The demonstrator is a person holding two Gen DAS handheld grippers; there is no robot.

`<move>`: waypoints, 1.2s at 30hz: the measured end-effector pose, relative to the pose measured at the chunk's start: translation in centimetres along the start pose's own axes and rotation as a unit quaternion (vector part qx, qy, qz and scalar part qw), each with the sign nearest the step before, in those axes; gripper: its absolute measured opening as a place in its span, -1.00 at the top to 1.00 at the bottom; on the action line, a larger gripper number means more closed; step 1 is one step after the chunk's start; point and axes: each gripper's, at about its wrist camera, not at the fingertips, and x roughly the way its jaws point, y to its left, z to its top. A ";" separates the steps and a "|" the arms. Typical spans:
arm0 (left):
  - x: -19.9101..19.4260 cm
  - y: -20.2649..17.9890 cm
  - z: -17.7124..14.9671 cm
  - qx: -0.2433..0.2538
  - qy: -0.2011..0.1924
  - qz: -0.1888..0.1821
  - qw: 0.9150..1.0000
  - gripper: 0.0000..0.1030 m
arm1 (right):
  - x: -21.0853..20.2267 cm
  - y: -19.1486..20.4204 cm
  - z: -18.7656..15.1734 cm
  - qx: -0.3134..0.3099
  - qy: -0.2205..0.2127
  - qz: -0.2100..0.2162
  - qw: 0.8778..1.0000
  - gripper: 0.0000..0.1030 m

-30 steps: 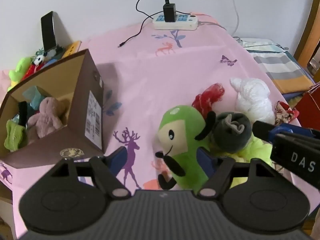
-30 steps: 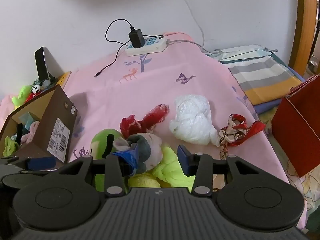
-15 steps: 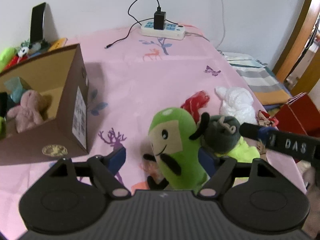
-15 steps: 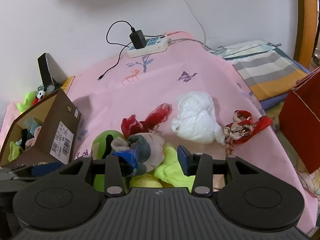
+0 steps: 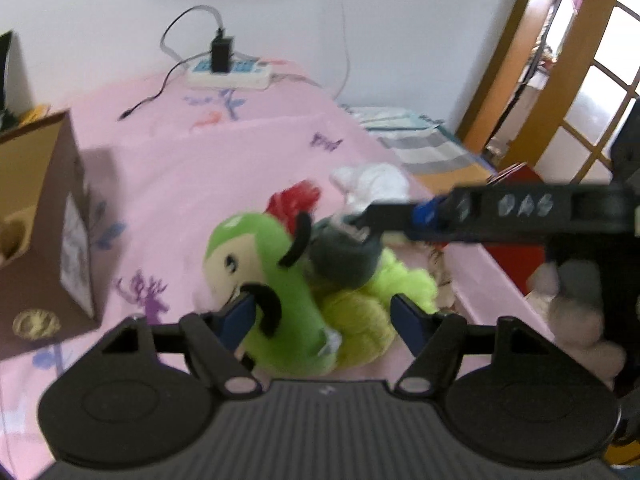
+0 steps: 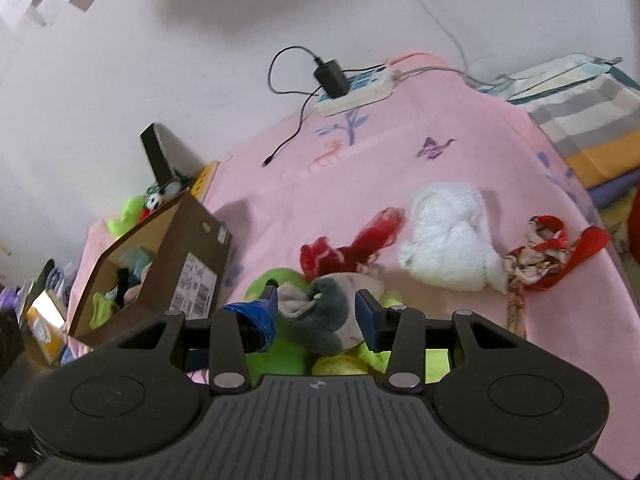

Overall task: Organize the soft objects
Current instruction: 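Grasp the grey-and-blue plush from the pile with the right gripper, then carry the grey plush over the cardboard box and open the right gripper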

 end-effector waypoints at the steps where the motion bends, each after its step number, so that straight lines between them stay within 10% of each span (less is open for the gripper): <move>1: 0.2 -0.4 0.3 0.010 -0.006 0.000 1.000 -0.37 | 0.2 -0.3 0.1 0.009 0.003 0.001 1.000 0.48; 18: 6.2 -2.4 2.0 0.071 -0.006 0.025 0.997 0.40 | 2.4 -2.6 -0.1 0.042 0.025 0.029 0.998 0.58; 36: -5.3 1.9 3.9 0.076 -0.156 0.079 0.982 0.46 | 1.6 9.4 2.1 -0.090 -0.075 0.115 0.986 0.61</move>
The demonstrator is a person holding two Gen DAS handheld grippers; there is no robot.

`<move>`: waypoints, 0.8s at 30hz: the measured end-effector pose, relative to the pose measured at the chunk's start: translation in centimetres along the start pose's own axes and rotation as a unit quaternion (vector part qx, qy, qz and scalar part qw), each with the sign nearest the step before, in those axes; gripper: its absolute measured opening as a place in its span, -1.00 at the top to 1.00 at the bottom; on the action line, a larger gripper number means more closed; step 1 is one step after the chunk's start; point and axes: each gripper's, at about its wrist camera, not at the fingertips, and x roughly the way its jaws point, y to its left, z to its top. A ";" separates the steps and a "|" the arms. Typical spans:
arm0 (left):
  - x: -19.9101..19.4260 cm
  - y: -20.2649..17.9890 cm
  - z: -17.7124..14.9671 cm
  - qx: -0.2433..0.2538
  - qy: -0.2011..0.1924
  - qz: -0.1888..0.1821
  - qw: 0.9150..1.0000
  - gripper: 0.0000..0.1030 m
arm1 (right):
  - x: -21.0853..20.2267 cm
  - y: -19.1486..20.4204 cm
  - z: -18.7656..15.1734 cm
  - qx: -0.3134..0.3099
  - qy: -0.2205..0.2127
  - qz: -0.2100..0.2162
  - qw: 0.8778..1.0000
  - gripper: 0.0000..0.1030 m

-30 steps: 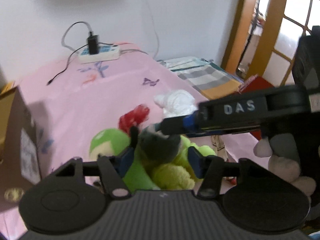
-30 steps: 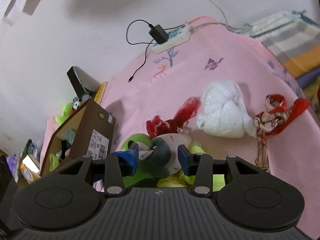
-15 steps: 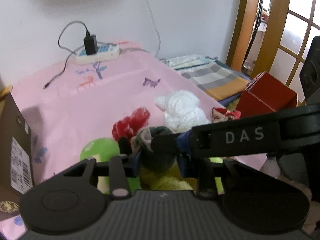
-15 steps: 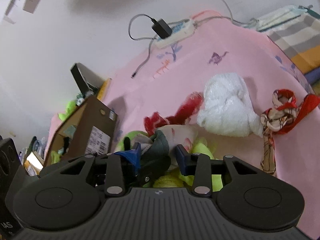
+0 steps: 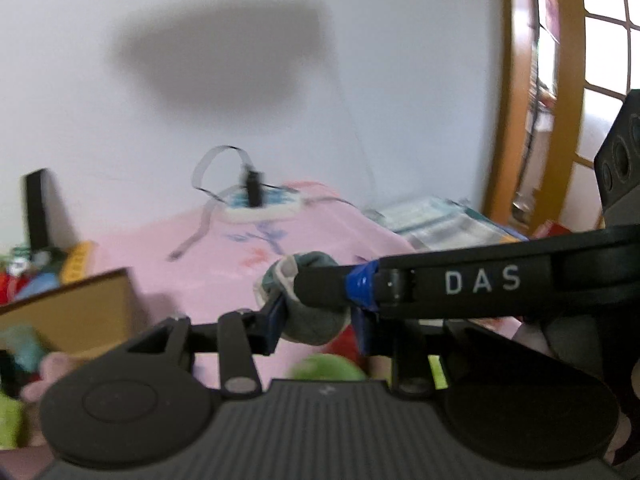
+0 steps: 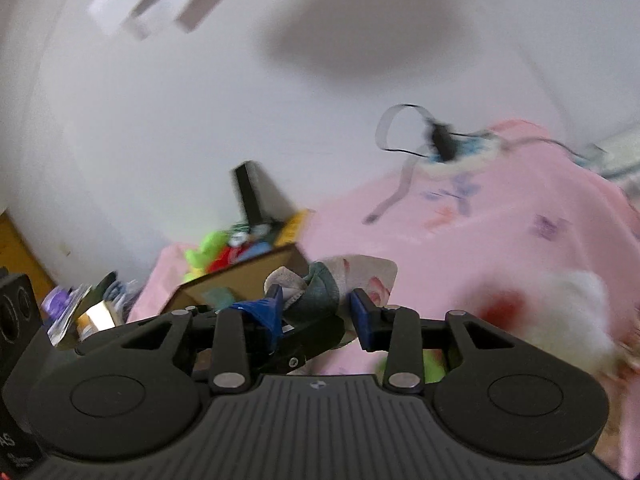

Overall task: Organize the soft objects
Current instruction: 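Carry the grey plush over the cardboard box and open the right gripper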

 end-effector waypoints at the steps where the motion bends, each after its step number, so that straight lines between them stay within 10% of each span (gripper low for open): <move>1: -0.6 1.4 0.1 -0.007 -0.005 0.008 1.000 0.46 | 1.0 1.1 0.2 -0.010 0.001 0.009 1.000 0.60; 13: 0.3 16.9 -1.7 -0.080 0.023 0.029 0.996 0.46 | 14.1 9.6 -0.8 -0.137 0.053 0.011 0.989 0.61; 24: 7.4 23.0 -3.1 -0.126 0.114 -0.006 0.985 0.44 | 21.5 8.7 -0.7 -0.161 0.092 -0.047 0.982 0.60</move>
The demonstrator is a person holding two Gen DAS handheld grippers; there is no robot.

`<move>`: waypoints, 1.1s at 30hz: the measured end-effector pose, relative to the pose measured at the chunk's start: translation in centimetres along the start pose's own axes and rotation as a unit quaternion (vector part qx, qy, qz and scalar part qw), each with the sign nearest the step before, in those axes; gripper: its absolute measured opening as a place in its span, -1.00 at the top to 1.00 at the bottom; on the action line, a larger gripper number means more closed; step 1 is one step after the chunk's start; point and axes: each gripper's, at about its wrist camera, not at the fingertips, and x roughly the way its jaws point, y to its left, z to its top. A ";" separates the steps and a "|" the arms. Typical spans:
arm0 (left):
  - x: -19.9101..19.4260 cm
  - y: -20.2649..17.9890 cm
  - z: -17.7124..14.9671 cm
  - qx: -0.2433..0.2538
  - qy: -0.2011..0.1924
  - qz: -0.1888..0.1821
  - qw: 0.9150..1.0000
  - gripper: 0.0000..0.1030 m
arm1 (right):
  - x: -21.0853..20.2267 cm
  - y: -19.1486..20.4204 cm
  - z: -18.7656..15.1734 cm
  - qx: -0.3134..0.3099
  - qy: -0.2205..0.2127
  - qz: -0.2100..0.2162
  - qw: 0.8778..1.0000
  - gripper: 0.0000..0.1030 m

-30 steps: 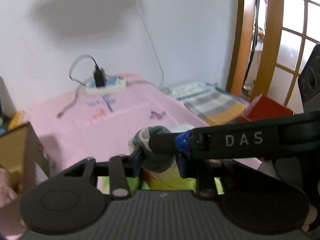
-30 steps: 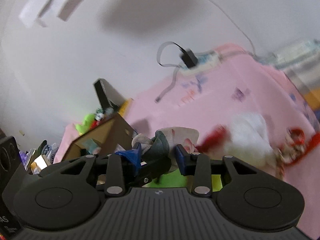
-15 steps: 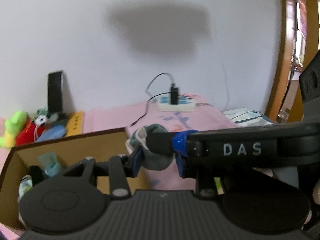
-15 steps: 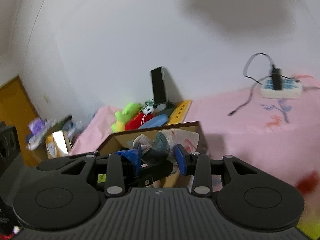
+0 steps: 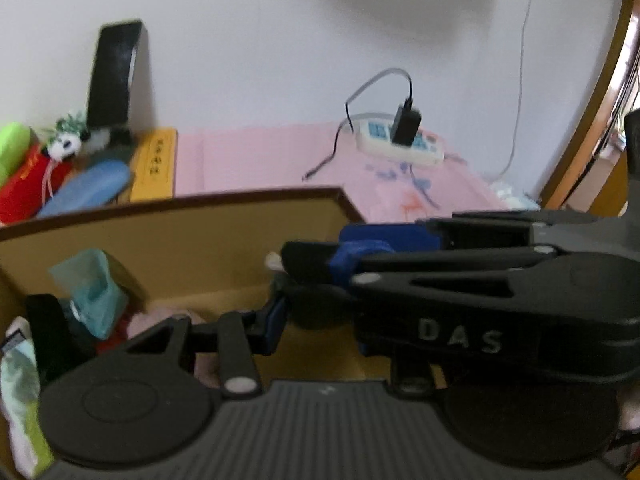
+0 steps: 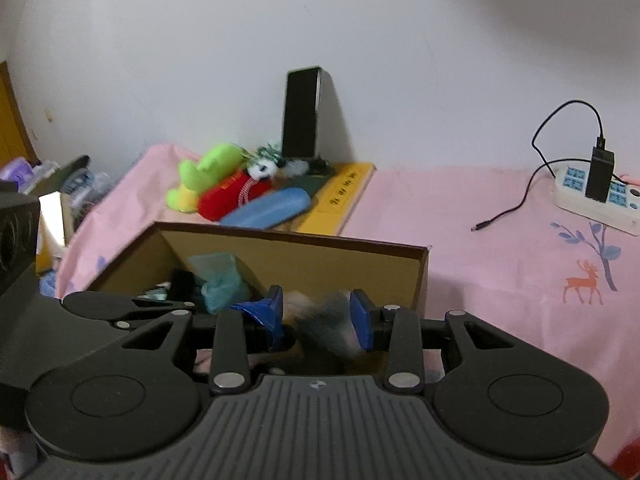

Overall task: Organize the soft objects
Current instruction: 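Carry the grey plush over the cardboard box and open the right gripper, then move the open right gripper back to the toy pile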

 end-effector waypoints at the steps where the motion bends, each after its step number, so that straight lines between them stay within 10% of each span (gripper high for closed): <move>1: 0.4 0.0 0.0 0.000 0.007 0.001 1.000 0.43 | 0.1 0.0 0.0 0.000 0.000 -0.007 1.000 0.60; 8: 0.8 0.1 0.0 0.000 0.023 -0.024 0.999 -0.03 | -0.9 -0.6 -0.3 0.036 -0.008 -0.024 0.999 0.59; 23: -5.5 -3.1 -0.8 0.004 -0.040 -0.008 0.999 -0.03 | -9.7 -4.7 -3.0 0.200 -0.063 0.000 0.978 0.59; 33: -7.3 -11.8 -3.0 0.065 -0.040 -0.056 0.996 -0.04 | -16.7 -10.2 -6.9 0.197 -0.045 -0.073 0.977 0.57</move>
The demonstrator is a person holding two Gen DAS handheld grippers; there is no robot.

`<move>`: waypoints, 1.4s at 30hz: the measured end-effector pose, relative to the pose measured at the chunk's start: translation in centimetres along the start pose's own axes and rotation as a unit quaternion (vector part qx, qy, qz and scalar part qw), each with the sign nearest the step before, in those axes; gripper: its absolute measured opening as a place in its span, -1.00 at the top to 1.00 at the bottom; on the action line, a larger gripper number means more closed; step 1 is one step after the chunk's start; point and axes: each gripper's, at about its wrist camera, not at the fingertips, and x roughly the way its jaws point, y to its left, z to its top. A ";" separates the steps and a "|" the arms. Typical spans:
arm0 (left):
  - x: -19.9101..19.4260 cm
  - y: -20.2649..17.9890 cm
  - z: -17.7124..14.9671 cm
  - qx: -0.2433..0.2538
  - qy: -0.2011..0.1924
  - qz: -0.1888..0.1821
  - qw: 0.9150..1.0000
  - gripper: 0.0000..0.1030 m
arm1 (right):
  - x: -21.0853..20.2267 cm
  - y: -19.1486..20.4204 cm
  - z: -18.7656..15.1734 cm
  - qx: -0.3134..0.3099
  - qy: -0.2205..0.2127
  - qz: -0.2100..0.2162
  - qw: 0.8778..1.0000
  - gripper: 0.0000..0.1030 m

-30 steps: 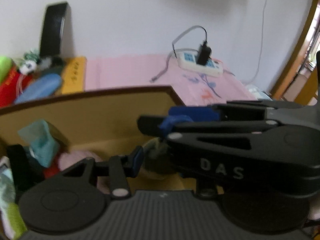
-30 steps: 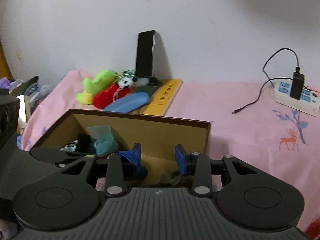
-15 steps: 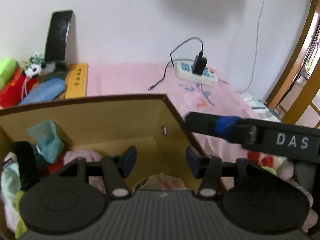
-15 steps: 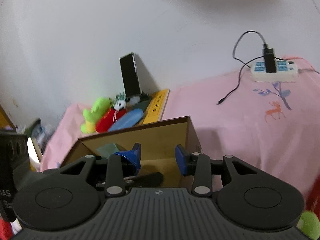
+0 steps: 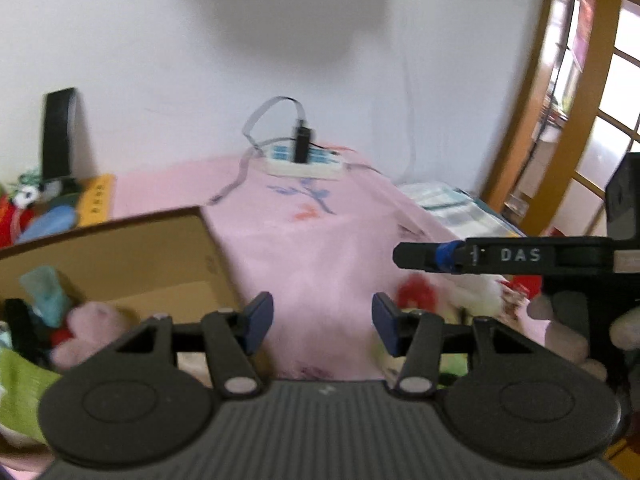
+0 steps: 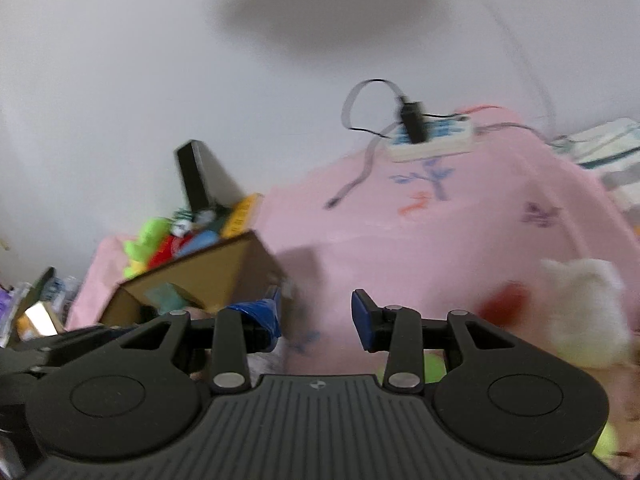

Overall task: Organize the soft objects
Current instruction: 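Move the open right gripper back to the toy pile, then grasp the green bird plush with the right gripper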

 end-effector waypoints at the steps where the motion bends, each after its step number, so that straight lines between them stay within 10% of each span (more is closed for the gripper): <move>1: 0.3 -0.7 -0.2 0.000 0.007 -0.010 1.000 -0.06 | -0.4 -0.8 -0.2 0.005 0.006 -0.004 1.000 0.57; 18: 9.3 -5.8 -4.4 -0.070 0.137 -0.042 0.987 -0.29 | 1.0 -7.5 -3.4 0.091 0.128 0.052 0.986 0.50; 42: 5.9 -8.3 -3.0 -0.012 0.070 -0.045 0.996 -0.19 | -2.4 -3.7 -2.7 0.020 0.050 0.083 0.995 0.57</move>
